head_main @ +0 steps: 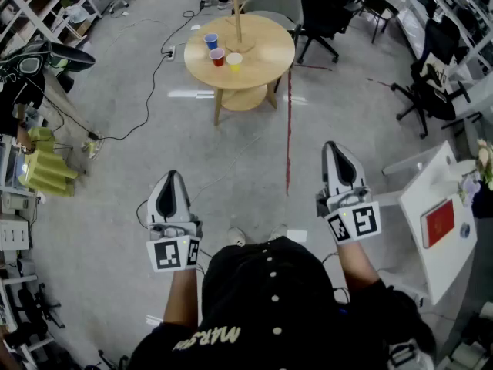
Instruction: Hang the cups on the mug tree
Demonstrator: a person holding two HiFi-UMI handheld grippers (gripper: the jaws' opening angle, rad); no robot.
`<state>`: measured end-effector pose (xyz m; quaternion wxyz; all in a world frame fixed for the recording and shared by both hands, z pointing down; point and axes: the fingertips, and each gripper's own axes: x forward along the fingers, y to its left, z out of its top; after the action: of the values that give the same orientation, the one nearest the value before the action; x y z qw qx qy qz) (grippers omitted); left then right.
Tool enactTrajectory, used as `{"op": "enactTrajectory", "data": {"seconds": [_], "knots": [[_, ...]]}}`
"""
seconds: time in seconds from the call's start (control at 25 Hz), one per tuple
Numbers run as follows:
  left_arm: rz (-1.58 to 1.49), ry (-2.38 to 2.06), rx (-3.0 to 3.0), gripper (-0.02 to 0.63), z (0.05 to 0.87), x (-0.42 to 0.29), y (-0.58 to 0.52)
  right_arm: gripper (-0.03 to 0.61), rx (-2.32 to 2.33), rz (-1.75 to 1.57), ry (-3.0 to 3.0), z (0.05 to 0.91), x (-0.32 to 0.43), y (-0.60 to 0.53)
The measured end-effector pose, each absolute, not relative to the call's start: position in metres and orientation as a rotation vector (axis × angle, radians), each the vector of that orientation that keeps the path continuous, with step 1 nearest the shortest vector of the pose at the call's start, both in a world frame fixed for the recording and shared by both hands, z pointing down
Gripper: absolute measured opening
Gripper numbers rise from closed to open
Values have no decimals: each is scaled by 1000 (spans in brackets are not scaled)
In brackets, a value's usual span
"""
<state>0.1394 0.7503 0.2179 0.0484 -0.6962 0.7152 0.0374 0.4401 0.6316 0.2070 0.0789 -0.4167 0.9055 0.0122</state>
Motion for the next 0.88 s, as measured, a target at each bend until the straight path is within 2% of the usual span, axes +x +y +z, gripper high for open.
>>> {"op": "enactTrajectory", "data": {"seconds": [0.88], "knots": [[71, 2201, -2125, -5, 229, 119, 741, 2, -1221, -5, 2706, 212, 414, 625]]}}
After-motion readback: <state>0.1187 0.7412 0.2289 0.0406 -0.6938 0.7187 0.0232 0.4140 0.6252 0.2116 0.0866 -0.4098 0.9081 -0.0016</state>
